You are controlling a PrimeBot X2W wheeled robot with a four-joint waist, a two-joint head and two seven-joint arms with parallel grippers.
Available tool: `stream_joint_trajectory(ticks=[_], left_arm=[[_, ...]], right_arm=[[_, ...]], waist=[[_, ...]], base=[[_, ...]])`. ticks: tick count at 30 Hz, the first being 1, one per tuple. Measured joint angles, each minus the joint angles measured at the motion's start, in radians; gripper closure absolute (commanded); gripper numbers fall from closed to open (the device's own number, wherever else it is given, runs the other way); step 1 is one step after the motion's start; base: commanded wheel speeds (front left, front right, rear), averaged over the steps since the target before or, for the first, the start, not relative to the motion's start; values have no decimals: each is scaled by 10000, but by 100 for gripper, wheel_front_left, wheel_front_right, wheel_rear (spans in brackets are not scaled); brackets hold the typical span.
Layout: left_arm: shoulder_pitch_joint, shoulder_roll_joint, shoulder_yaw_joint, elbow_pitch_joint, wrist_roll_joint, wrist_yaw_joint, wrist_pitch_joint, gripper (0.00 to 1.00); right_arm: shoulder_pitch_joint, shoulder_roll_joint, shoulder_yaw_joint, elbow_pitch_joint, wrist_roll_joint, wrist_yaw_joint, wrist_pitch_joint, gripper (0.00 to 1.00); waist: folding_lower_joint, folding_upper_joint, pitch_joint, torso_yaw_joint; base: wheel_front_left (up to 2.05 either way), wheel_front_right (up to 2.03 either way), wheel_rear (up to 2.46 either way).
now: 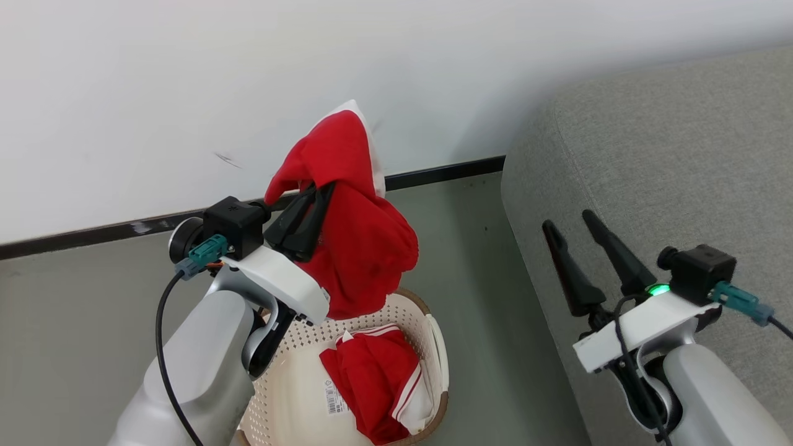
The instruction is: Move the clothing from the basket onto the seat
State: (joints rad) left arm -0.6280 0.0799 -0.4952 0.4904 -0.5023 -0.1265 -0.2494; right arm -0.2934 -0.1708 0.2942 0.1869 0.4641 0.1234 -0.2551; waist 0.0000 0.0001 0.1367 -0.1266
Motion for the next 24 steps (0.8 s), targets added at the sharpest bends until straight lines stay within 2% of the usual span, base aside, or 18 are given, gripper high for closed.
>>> stream_joint_trajectory(ticks=[5, 18, 24], left_arm=[[-1, -79, -265, -171, -140, 0, 4, 100], [-4, -251, -1168, -571, -541, -2, 288, 100], [-7, -278, -1582, -769, -604, -2, 462, 100]], right_arm=[[-29, -299, 1108, 261, -353, 0, 0, 0], [-875, -552, 2740, 782, -451, 0, 0, 0], [-1281, -662, 3963, 1149, -439, 0, 48, 0]], waist=[[0, 0, -221, 103], [0, 0, -518, 492], [0, 0, -545, 672]], base=[[0, 0, 0], [0, 0, 0], [0, 0, 0]])
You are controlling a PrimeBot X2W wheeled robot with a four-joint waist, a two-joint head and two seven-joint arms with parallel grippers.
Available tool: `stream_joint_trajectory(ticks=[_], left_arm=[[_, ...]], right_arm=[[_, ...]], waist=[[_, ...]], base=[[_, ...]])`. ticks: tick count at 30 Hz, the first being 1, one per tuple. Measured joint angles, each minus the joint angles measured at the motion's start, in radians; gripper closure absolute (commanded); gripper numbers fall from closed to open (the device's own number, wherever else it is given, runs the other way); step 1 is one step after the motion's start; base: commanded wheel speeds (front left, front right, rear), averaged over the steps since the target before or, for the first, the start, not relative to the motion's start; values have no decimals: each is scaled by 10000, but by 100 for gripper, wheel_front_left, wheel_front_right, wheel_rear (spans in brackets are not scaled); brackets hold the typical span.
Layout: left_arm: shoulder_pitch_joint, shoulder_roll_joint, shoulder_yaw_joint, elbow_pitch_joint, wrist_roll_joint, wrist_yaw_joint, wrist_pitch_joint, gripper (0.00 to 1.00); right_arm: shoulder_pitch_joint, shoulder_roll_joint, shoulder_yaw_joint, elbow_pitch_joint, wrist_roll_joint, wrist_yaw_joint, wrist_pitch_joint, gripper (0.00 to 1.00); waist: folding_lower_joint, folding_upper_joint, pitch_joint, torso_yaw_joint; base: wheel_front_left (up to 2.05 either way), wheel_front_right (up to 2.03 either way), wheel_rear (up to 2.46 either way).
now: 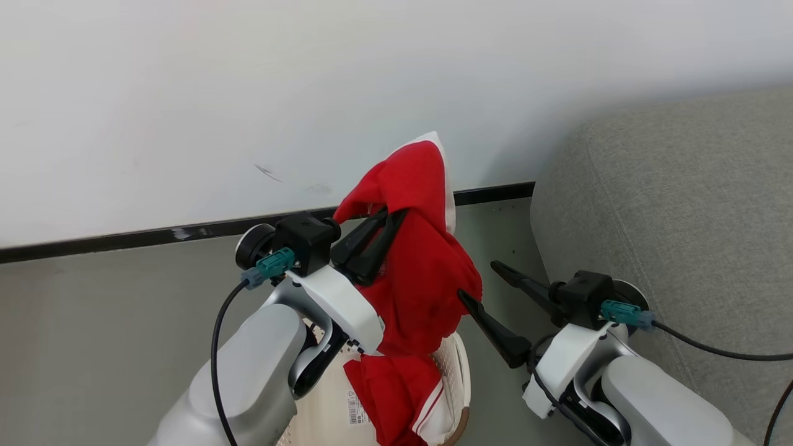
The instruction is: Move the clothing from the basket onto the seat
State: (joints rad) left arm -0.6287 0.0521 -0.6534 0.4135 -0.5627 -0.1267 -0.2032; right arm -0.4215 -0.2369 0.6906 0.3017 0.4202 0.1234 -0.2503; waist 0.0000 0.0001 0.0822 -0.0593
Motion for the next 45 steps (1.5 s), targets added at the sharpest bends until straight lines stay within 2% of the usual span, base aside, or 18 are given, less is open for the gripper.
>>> stream_joint_trajectory(ticks=[7, 20, 21, 22, 23, 24, 25, 26, 34, 45], left_arm=[[-10, -44, -445, -313, -88, -2, 86, 100], [-21, -75, -1632, -1028, -433, -2, 267, 100], [-21, -77, -1705, -1076, -520, -2, 272, 100], [-22, -81, -1770, -1126, -573, -2, 274, 100], [-22, -81, -1833, -1170, -627, -2, 274, 100], [-22, -82, -1879, -1204, -652, -2, 276, 100], [-23, -82, -1925, -1229, -698, -2, 278, 100], [-23, -81, -1975, -1250, -715, -2, 316, 100], [-7, -79, -2080, -1250, -955, -2, 349, 100], [279, 265, -1356, -886, -1333, 100, 336, 100]], right_arm=[[-621, -157, 740, 399, 105, 0, 40, 0], [-1260, -40, 1854, 1392, 876, 0, 98, 0], [-1298, -12, 1956, 1482, 932, 0, 100, 5], [-1359, 27, 2029, 1582, 980, 0, 100, 48], [-1407, 65, 2061, 1643, 1014, 0, 98, 63], [-1450, 94, 2080, 1691, 1043, 0, 98, 91], [-1493, 113, 2094, 1766, 1066, 0, 98, 91], [-1548, 119, 2105, 1858, 1085, 0, 98, 100], [-1645, 119, 2186, 2288, 1358, 0, 50, 100], [-1782, 90, 1638, 2548, 1676, 2, 23, 100]], waist=[[0, 0, 37, 175], [0, 0, 99, 583], [0, 0, 96, 619], [0, 0, 92, 656], [0, 0, 86, 691], [0, 0, 81, 724], [0, 0, 73, 758], [1, 0, 66, 789], [1, 0, -30, 938], [1, 0, -126, 752]], base=[[0, 0, 0], [0, 0, 0], [0, 0, 0], [0, 0, 0], [0, 0, 0], [0, 0, 0], [0, 0, 0], [0, 0, 0], [0, 0, 0], [0, 0, 0]])
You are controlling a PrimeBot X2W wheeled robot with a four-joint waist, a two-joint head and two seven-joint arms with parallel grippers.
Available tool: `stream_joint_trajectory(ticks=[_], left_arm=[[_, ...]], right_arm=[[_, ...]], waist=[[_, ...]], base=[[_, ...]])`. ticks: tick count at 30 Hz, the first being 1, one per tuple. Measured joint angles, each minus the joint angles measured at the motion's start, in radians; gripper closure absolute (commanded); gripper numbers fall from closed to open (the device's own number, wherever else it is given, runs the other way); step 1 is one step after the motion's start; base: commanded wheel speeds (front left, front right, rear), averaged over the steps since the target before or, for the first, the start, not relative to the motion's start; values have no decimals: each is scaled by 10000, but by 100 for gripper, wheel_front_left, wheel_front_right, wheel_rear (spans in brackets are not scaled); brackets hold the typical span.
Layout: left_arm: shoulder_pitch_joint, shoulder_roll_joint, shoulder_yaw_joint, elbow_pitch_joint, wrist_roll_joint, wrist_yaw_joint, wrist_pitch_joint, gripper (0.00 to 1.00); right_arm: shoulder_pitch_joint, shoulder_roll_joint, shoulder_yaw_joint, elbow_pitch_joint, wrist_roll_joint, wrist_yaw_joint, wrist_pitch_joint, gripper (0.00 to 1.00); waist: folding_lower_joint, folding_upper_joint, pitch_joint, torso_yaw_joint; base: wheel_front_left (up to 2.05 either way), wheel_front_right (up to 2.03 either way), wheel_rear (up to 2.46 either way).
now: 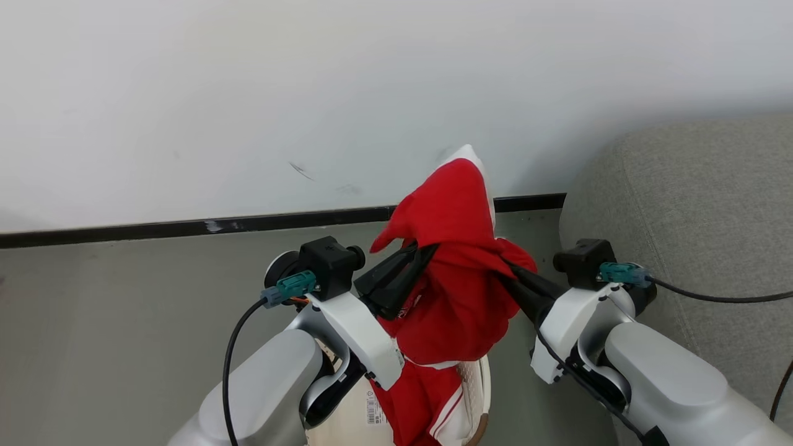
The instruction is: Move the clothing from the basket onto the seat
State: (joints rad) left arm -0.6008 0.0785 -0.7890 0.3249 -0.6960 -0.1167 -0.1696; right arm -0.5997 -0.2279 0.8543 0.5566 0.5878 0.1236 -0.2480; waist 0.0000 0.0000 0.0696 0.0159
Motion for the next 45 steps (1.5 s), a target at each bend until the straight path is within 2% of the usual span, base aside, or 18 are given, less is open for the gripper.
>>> stream_joint_trajectory(ticks=[12, 14, 15, 16, 29, 45], left_arm=[[307, 169, 38, 21, -77, 12, -17, 100], [348, 174, 38, 23, -77, 12, -79, 54], [353, 180, 38, 23, -75, 12, -79, 9], [353, 190, 38, 19, -75, 12, -79, 0], [393, 508, 2, 2, 54, 13, -211, 0], [393, 552, -324, -77, 205, -2, -268, 0]], right_arm=[[-28, -36, -1592, -773, -209, 0, 0, 100], [-21, -42, -1733, -915, -265, 0, 0, 100], [-14, -42, -1812, -966, -280, 0, 0, 100], [-1, -44, -1898, -1005, -318, 2, 0, 100], [732, -407, -3605, -1434, -654, 2, 0, 100], [1937, -642, -5716, -2339, -1070, 0, -27, 100]], waist=[[0, 0, 128, -303], [0, 0, 142, -350], [0, 0, 145, -372], [0, 0, 147, -394], [0, 0, 165, -773], [0, 0, 166, -1595]], base=[[0, 0, 0], [0, 0, 0], [0, 0, 0], [0, 0, 0], [0, 0, 0], [0, 0, 0]])
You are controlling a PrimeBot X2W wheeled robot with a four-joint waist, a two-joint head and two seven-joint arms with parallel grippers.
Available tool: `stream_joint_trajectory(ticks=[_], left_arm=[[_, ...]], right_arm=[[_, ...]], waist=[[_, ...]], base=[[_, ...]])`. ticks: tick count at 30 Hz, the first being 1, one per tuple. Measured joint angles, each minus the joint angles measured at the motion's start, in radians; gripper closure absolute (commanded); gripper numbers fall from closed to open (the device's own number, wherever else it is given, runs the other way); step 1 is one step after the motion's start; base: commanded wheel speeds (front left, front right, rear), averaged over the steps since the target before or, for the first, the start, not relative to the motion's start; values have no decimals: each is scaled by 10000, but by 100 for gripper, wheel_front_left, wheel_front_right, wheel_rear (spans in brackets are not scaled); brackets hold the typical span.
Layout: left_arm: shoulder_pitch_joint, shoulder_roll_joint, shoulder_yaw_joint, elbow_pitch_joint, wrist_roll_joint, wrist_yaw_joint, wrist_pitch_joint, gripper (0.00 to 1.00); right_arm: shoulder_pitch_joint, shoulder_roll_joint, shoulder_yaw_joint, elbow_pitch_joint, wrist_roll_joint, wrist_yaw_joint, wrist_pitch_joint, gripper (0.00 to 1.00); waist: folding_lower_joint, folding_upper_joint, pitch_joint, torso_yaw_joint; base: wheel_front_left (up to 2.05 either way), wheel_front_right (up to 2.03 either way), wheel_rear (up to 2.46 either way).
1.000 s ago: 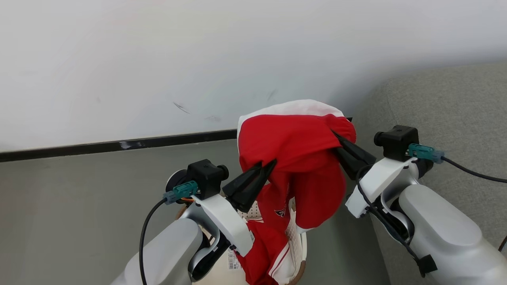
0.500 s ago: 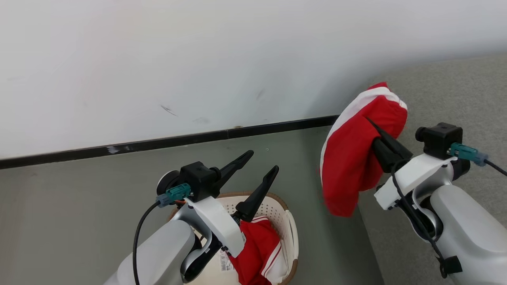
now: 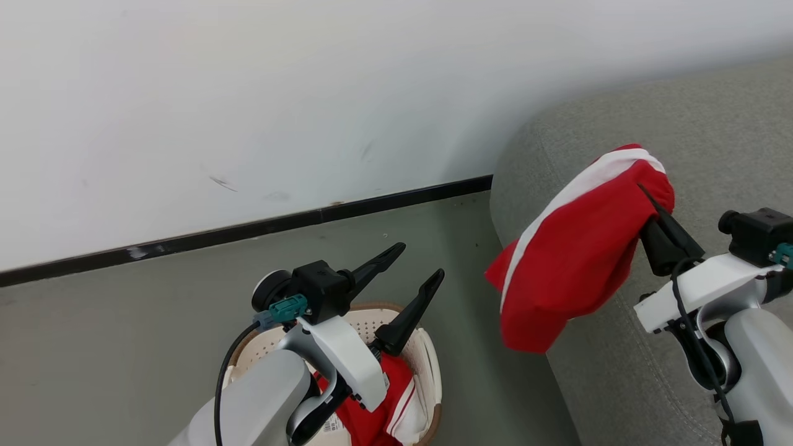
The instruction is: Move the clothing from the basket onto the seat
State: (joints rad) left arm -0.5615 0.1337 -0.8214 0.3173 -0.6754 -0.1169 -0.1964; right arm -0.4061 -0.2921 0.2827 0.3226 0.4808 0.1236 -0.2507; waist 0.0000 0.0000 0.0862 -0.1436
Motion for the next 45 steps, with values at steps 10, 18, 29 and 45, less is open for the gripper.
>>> stream_joint_trajectory(ticks=[10, 18, 29, 45], left_arm=[[0, 90, -194, 4, 58, -4, -73, 0], [-2, 178, -359, 8, 174, -13, -75, 0], [-2, 178, -493, 44, 171, -15, -107, 0], [0, 405, -385, 40, 163, -12, -174, 0]], right_arm=[[814, 90, -1074, -656, -341, 0, -2, 100], [1337, 301, -1549, -1254, -504, 0, -4, 100], [1887, 466, -1996, -1950, -681, 0, -4, 100], [2018, 612, -1933, -2318, -711, 0, -4, 100]], waist=[[0, 0, 16, -678], [0, 0, 38, -1258], [0, 0, 67, -2106], [0, 0, 195, -3068]], base=[[0, 0, 0], [0, 0, 0], [0, 0, 0], [0, 0, 0]])
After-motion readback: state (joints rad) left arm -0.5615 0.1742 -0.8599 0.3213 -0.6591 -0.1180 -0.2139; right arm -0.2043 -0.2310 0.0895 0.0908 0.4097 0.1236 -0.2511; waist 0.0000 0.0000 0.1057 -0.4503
